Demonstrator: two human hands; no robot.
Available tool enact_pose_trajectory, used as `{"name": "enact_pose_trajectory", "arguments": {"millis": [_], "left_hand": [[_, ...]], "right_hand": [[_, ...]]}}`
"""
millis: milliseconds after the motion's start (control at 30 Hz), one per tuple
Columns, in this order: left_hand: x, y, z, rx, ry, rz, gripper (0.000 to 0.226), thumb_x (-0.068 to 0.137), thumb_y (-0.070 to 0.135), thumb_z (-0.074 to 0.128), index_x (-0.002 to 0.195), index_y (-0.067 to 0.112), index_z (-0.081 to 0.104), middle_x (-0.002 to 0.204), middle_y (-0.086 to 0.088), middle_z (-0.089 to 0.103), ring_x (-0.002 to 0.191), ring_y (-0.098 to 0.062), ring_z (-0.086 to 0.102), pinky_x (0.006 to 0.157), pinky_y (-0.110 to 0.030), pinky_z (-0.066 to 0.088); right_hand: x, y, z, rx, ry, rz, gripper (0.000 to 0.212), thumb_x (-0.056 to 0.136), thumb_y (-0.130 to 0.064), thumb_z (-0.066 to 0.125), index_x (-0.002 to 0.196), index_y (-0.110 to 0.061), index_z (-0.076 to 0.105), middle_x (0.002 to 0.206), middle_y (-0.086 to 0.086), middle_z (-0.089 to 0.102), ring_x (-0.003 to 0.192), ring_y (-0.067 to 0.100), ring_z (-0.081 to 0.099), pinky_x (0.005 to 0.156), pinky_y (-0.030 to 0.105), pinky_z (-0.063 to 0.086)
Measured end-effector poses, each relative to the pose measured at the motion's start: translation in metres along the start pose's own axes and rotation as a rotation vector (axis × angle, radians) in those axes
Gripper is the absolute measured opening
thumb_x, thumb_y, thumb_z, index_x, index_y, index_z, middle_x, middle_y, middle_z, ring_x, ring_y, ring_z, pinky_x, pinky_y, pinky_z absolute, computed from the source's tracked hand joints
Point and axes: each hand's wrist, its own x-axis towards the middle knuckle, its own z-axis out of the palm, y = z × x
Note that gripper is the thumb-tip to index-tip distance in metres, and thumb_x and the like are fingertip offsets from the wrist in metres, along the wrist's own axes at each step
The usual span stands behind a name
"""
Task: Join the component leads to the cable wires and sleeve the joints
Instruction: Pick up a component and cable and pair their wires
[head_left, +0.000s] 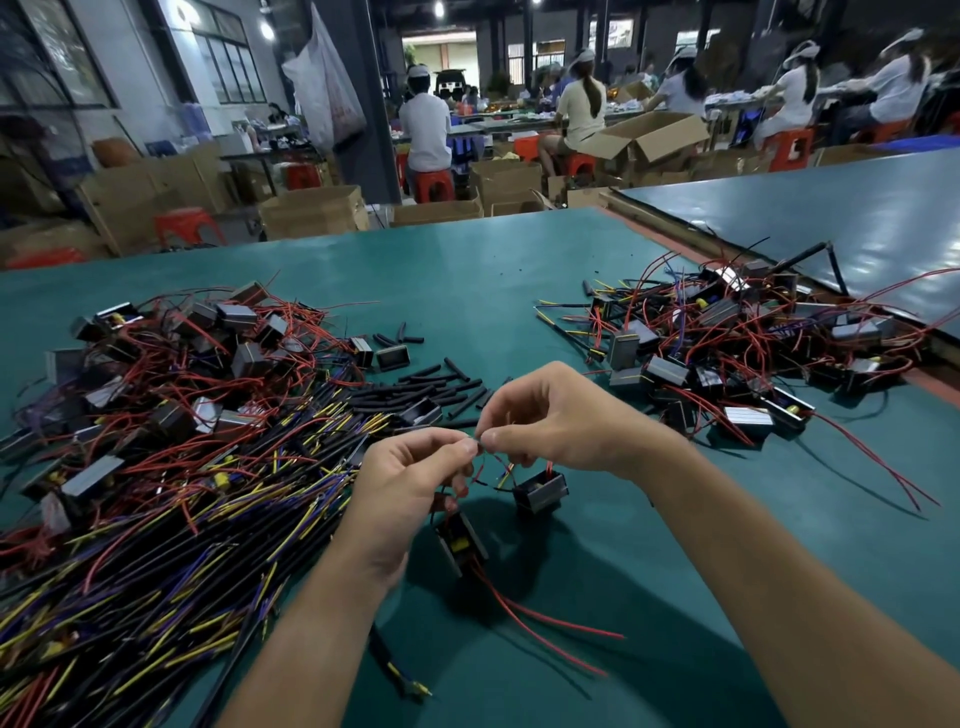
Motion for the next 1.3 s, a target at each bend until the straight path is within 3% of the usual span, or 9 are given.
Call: {"name": "enact_pose_trajectory", "arguments": {"millis": [233, 467, 667, 867, 933, 1067, 1300], "left_hand": [[0.0016, -0.0016, 0.0002, -0.007, -0.020, -0.010, 0.002, 0.079, 0.005, 0.072, 0.081, 0.003, 0.073, 0.065, -0.009, 0.060, 0.059, -0.018, 0.048, 0.054, -0.027, 0.039], [0.0003, -0.0019, 0.0005, 0.010, -0.039, 0.024, 0.008, 0.084, 0.006, 0.067, 0.078, 0.005, 0.072, 0.061, -0.007, 0.054, 0.055, -0.014, 0.047, 0.049, -0.022, 0.039], [-0.0023, 0.0001, 0.0005, 0.011, -0.078, 0.024, 0.009, 0.086, 0.007, 0.064, 0.081, 0.004, 0.071, 0.061, -0.002, 0.058, 0.054, -0.012, 0.048, 0.050, -0.020, 0.040], [-0.0005, 0.0019, -0.0006, 0.012, -0.102, -0.009, 0.010, 0.081, 0.010, 0.069, 0.072, 0.013, 0.073, 0.063, -0.003, 0.057, 0.056, -0.013, 0.048, 0.055, -0.023, 0.039], [-0.0006, 0.0021, -0.0013, 0.020, -0.119, -0.022, 0.003, 0.076, 0.012, 0.075, 0.074, 0.012, 0.073, 0.064, -0.003, 0.058, 0.057, -0.013, 0.049, 0.056, -0.023, 0.040], [-0.0019, 0.0018, -0.0028, 0.031, -0.138, -0.017, 0.011, 0.069, 0.022, 0.071, 0.072, 0.011, 0.072, 0.063, -0.004, 0.057, 0.057, -0.012, 0.050, 0.055, -0.021, 0.041], [-0.0028, 0.0032, -0.0013, 0.017, -0.141, 0.024, 0.010, 0.082, 0.004, 0.068, 0.074, 0.008, 0.071, 0.062, -0.003, 0.057, 0.055, -0.013, 0.046, 0.052, -0.021, 0.039]], "right_hand": [[0.0003, -0.0007, 0.0019, 0.033, -0.008, 0.011, 0.013, 0.093, -0.005, 0.063, 0.081, -0.008, 0.067, 0.059, -0.008, 0.061, 0.054, 0.009, 0.057, 0.057, 0.022, 0.050], [0.0009, 0.0003, 0.0028, 0.063, -0.035, -0.001, 0.011, 0.093, -0.003, 0.063, 0.083, -0.008, 0.067, 0.066, -0.001, 0.063, 0.058, 0.012, 0.058, 0.061, 0.027, 0.053], [-0.0025, -0.0014, -0.0041, 0.026, -0.075, -0.040, 0.005, 0.089, -0.002, 0.067, 0.087, -0.004, 0.071, 0.064, -0.007, 0.065, 0.058, 0.009, 0.057, 0.061, 0.022, 0.049], [-0.0018, -0.0021, -0.0017, 0.025, -0.050, -0.025, 0.013, 0.094, -0.006, 0.063, 0.090, 0.004, 0.069, 0.070, 0.003, 0.065, 0.057, 0.008, 0.059, 0.058, 0.018, 0.049], [-0.0017, -0.0014, -0.0019, 0.034, -0.052, -0.010, 0.012, 0.094, -0.006, 0.063, 0.089, 0.003, 0.069, 0.069, 0.002, 0.065, 0.058, 0.009, 0.059, 0.059, 0.020, 0.050], [-0.0015, -0.0005, 0.0016, 0.054, -0.066, -0.002, 0.011, 0.094, -0.006, 0.063, 0.086, -0.003, 0.070, 0.067, -0.002, 0.065, 0.058, 0.009, 0.059, 0.058, 0.020, 0.050], [0.0016, 0.0011, 0.0009, 0.057, -0.035, -0.018, 0.014, 0.095, -0.005, 0.061, 0.085, -0.006, 0.072, 0.064, -0.005, 0.066, 0.057, 0.012, 0.058, 0.059, 0.023, 0.051]]}}
